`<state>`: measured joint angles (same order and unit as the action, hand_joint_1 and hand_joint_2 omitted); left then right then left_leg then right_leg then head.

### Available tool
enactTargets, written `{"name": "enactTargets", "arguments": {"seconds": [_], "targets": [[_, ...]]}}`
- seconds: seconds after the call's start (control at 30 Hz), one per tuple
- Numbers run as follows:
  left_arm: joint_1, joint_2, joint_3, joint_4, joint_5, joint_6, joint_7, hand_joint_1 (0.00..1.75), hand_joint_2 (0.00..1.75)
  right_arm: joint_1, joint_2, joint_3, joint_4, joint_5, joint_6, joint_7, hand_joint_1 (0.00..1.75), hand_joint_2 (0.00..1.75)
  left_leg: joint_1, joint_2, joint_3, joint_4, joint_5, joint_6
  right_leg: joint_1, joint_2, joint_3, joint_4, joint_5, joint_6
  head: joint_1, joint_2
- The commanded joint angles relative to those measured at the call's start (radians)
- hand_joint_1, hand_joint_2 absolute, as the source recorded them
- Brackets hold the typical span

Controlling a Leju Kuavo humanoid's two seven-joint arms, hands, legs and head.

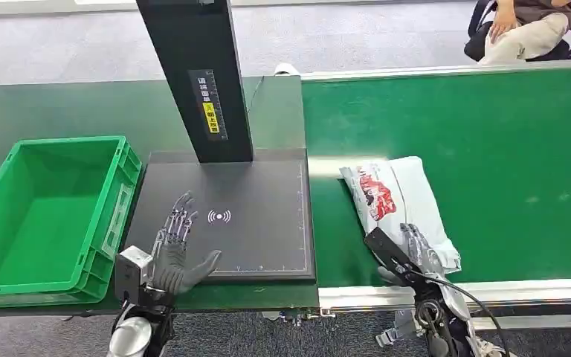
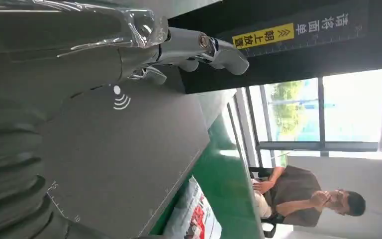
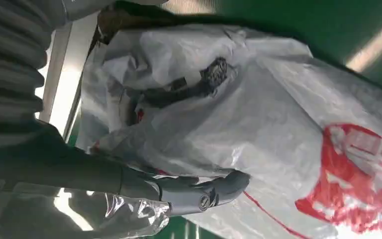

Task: Moved the parcel from conveyor to table for the left to box.

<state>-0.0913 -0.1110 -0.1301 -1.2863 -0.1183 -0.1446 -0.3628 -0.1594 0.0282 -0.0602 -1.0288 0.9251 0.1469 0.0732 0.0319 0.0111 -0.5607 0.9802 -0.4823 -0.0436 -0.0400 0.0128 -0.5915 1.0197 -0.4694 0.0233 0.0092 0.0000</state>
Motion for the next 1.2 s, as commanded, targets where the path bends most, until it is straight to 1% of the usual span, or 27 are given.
{"name": "enactTargets", "arguments": {"seconds": [0.03,0.07,0.1,0.13,0.17,0.2,0.3,0.4,0.43,0.6,0.67,0.73,0.9,0.97,1.0,1.03,1.07,1.1,1.13,1.17,1.2], "targets": [[-0.030,-0.013,0.001,0.053,-0.007,0.001,0.014,0.00,1.75,-0.048,-0.014,0.067,0.137,-0.011,0.037,-0.001,0.00,1.75,0.000,-0.001,0.001,-0.001,0.000,0.002,0.001,-0.001,0.001,-0.001,0.000,-0.002,0.000,0.000],[-0.031,-0.012,0.003,0.051,-0.007,0.001,0.016,0.00,1.75,-0.053,-0.013,0.068,0.139,-0.012,0.039,-0.001,0.00,1.75,0.001,-0.001,0.002,-0.001,0.000,0.003,0.002,-0.002,0.003,-0.002,0.001,-0.003,0.000,0.000],[-0.025,-0.013,0.005,0.044,-0.007,0.002,0.020,0.00,1.75,-0.055,-0.014,0.071,0.144,-0.014,0.040,-0.001,0.09,1.75,0.000,-0.001,0.002,-0.001,0.000,0.002,0.001,-0.001,0.002,-0.002,0.000,-0.002,0.000,0.000],[-0.019,-0.013,0.006,0.039,-0.007,0.002,0.019,0.00,1.75,-0.054,-0.014,0.072,0.144,-0.020,0.047,0.000,1.71,1.75,0.000,-0.001,0.002,-0.001,0.000,0.002,0.001,-0.001,0.002,-0.001,0.000,-0.002,0.000,0.000],[-0.017,-0.013,0.007,0.038,-0.007,0.003,0.021,0.00,1.75,-0.053,-0.015,0.073,0.143,-0.022,0.048,0.001,1.71,1.75,0.000,-0.001,0.002,-0.001,0.000,0.003,0.001,-0.001,0.003,-0.002,0.000,-0.003,0.000,0.000],[-0.015,-0.012,0.007,0.038,-0.007,0.003,0.020,0.00,1.75,-0.052,-0.016,0.073,0.143,-0.022,0.048,0.001,1.75,1.75,0.000,0.000,0.002,-0.001,0.000,0.002,0.001,-0.001,0.002,-0.001,0.000,-0.002,0.000,0.000],[-0.010,-0.012,0.011,0.032,-0.007,0.006,0.021,0.00,1.75,-0.063,-0.018,0.078,0.155,-0.025,0.049,0.011,1.75,1.75,0.001,-0.001,0.004,-0.002,0.000,0.004,0.002,-0.002,0.005,-0.003,0.000,-0.004,0.000,0.000],[-0.002,-0.011,0.012,0.027,-0.008,0.008,0.021,0.00,1.75,-0.067,-0.019,0.082,0.162,-0.024,0.047,0.014,1.75,1.75,0.000,-0.001,0.003,-0.001,0.000,0.002,0.001,-0.001,0.003,-0.001,0.000,-0.002,0.000,0.000],[0.001,-0.010,0.011,0.023,-0.008,0.009,0.021,0.00,1.75,-0.073,-0.018,0.089,0.171,-0.022,0.047,0.014,1.75,1.75,0.001,-0.001,0.004,-0.002,0.000,0.003,0.002,-0.002,0.005,-0.003,0.001,-0.004,0.000,0.000],[0.002,-0.008,0.011,0.021,-0.008,0.011,0.021,0.00,1.75,-0.086,-0.015,0.103,0.187,-0.025,0.055,0.004,1.75,1.75,0.001,0.000,0.004,-0.001,0.000,0.002,0.002,-0.001,0.004,-0.002,0.000,-0.003,0.000,0.000],[0.004,-0.005,0.010,0.015,-0.007,0.016,0.023,0.00,1.75,-0.104,-0.018,0.138,0.224,-0.046,0.090,-0.036,1.75,1.75,0.001,0.000,0.003,-0.001,0.000,0.002,0.001,-0.001,0.004,-0.002,0.000,-0.003,0.000,0.000],[0.004,-0.003,0.007,0.018,-0.008,0.017,0.023,0.00,1.75,-0.110,-0.017,0.151,0.240,-0.057,0.099,-0.055,1.75,1.75,0.001,-0.001,0.003,-0.001,0.000,0.002,0.001,-0.001,0.004,-0.002,0.000,-0.002,0.000,0.000],[0.003,-0.002,0.008,0.021,-0.007,0.018,0.024,0.00,1.75,-0.114,-0.013,0.157,0.245,-0.060,0.097,-0.058,1.75,1.75,0.000,-0.001,0.003,-0.001,0.000,0.002,0.001,-0.001,0.003,-0.001,0.000,-0.002,0.000,0.000],[0.015,-0.001,0.012,0.013,-0.006,0.021,0.024,0.00,1.75,-0.115,-0.010,0.149,0.236,-0.075,0.081,-0.067,1.75,1.75,0.001,-0.001,0.003,-0.001,0.000,0.002,0.001,-0.001,0.004,-0.002,0.000,-0.003,0.000,0.000],[0.030,-0.002,0.018,-0.005,-0.004,0.027,0.022,0.00,1.75,-0.112,-0.002,0.132,0.210,-0.097,0.038,-0.090,1.75,1.75,0.000,-0.001,0.003,-0.001,0.000,0.002,0.001,-0.001,0.003,-0.001,0.000,-0.002,0.000,0.000],[0.041,0.001,0.022,-0.018,-0.004,0.028,0.022,0.00,1.75,-0.116,-0.001,0.132,0.193,-0.105,0.019,-0.102,1.75,1.75,0.000,0.000,0.004,-0.002,0.000,0.003,0.001,0.000,0.004,-0.002,0.000,-0.003,0.000,0.000],[0.064,0.002,0.032,-0.046,-0.003,0.030,0.022,0.00,1.75,-0.110,0.009,0.110,0.144,-0.138,-0.040,-0.140,1.75,1.75,0.001,0.000,0.003,-0.001,0.000,0.003,0.001,-0.001,0.004,-0.002,0.000,-0.003,0.000,0.000],[0.072,0.002,0.035,-0.055,-0.003,0.031,0.022,0.00,1.75,-0.112,0.010,0.106,0.130,-0.144,-0.050,-0.144,1.75,1.75,0.001,0.001,0.004,-0.001,-0.001,0.003,0.002,0.000,0.004,-0.002,0.000,-0.004,0.000,0.000],[0.092,-0.001,0.044,-0.082,-0.002,0.030,0.020,0.00,1.75,-0.100,0.025,0.072,0.071,-0.180,-0.116,-0.167,1.75,1.75,0.000,0.000,0.002,-0.001,0.000,0.002,0.001,0.000,0.003,-0.001,0.000,-0.002,0.000,0.000],[0.103,-0.004,0.050,-0.098,-0.003,0.027,0.018,0.00,1.75,-0.092,0.034,0.047,0.024,-0.222,-0.147,-0.184,1.75,1.75,0.000,0.002,0.002,0.000,-0.001,0.002,0.001,0.001,0.002,0.000,0.000,-0.003,0.000,0.000],[0.110,-0.004,0.051,-0.109,-0.004,0.025,0.018,0.00,1.75,-0.085,0.035,0.040,-0.012,-0.245,-0.152,-0.185,1.75,1.75,0.000,0.002,0.001,0.000,-0.001,0.002,0.000,0.001,0.001,0.000,0.000,-0.002,0.000,0.000]]}}
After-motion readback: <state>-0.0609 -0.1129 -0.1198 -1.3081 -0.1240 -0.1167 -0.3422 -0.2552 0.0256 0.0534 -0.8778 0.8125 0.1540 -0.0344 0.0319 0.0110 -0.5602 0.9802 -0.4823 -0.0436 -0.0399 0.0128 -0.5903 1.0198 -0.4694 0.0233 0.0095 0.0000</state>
